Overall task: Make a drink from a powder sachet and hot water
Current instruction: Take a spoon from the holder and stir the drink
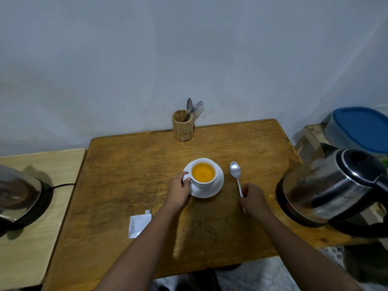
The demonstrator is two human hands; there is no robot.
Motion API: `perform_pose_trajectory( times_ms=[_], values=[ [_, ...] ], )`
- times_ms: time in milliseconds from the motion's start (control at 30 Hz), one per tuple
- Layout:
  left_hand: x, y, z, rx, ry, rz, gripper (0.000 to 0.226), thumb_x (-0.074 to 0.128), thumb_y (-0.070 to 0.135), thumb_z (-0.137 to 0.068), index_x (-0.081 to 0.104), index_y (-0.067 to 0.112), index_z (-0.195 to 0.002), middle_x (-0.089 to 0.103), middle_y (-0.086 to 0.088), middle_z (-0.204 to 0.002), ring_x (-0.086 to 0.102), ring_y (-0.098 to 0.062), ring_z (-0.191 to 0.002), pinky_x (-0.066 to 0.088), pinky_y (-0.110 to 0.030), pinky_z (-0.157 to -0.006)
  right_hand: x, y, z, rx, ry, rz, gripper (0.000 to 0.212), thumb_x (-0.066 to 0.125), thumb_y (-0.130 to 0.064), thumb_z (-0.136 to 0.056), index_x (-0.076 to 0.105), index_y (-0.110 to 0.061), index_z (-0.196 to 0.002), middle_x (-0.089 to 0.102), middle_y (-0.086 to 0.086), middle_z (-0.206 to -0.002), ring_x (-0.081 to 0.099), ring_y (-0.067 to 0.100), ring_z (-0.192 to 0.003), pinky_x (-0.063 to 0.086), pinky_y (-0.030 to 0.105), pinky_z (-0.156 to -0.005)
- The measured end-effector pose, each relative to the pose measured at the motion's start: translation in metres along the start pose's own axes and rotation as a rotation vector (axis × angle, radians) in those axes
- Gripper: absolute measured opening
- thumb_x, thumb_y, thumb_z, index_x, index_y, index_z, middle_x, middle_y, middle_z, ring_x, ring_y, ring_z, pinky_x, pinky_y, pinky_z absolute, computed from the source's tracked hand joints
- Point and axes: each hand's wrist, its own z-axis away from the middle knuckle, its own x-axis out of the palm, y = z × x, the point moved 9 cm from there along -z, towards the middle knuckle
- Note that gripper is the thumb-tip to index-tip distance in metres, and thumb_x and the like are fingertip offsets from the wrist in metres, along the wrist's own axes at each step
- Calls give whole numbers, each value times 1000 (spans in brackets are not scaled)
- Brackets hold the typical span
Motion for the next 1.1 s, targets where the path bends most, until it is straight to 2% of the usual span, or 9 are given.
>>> perform_pose_trajectory(
  times_ms=[133,300,433,567,700,833,933,1033,1100],
  values=[
    [0,0,1,-13,-6,34,32,45,17,-96,54,12,-126,55,-9,-130,47,-12,-107,38,-28,-91,3,0,-1,-15,1,70,28,61,-5,-80,40,-20,-67,52,11,-87,50,23,-75,37,28,-55],
    [1,-2,1,-34,-17,72,34,44,18,-96,52,12,-129,53,-9,-134,45,-12,-110,38,-28,-93,2,0,-1,-3,6,95,29,63,-6,-79,42,-21,-67,47,3,-85,47,18,-78,39,28,-63],
    [2,-3,0,-55,-30,109,33,44,18,-96,53,14,-127,55,-8,-132,49,-16,-113,40,-30,-93,3,1,-5,-6,2,113,30,63,-5,-78,41,-21,-65,49,5,-86,47,17,-76,35,23,-55],
    [2,-3,-1,-56,-49,97,32,44,18,-96,55,14,-125,57,-8,-129,51,-18,-112,41,-30,-92,5,4,-12,26,-38,97,29,63,-5,-78,43,-22,-65,54,7,-87,54,20,-75,44,27,-58],
    [1,0,1,-51,-28,87,31,44,17,-96,54,13,-125,57,-7,-127,49,-14,-108,39,-28,-89,7,0,-21,24,-133,152,29,60,-3,-80,44,-20,-63,50,-2,-70,48,10,-63,37,20,-51],
    [-1,-1,4,-19,-1,99,32,46,19,-95,54,13,-126,57,-6,-128,50,-14,-110,41,-29,-92,5,2,-27,20,-179,97,25,58,-5,-83,49,-14,-62,53,0,-66,50,10,-59,40,20,-52],
    [-13,-3,10,21,128,93,30,43,21,-97,57,13,-122,59,-7,-121,52,-14,-107,43,-30,-92,-3,8,-28,-29,-110,64,17,51,-13,-90,52,-17,-73,58,6,-84,51,12,-69,42,23,-59],
    [-25,-17,17,-1,269,8,34,36,19,-99,54,10,-126,57,-11,-127,51,-21,-118,37,-27,-95,-14,12,-25,-128,35,198,9,46,-17,-92,55,-18,-91,55,9,-109,50,17,-92,43,28,-74],
    [-24,-32,18,-30,254,-124,40,33,20,-99,43,8,-136,47,-11,-142,41,-22,-132,32,-27,-104,-18,13,-21,-198,110,302,25,44,-20,-93,55,-13,-114,51,11,-125,47,24,-112,43,34,-89]
  ],
)
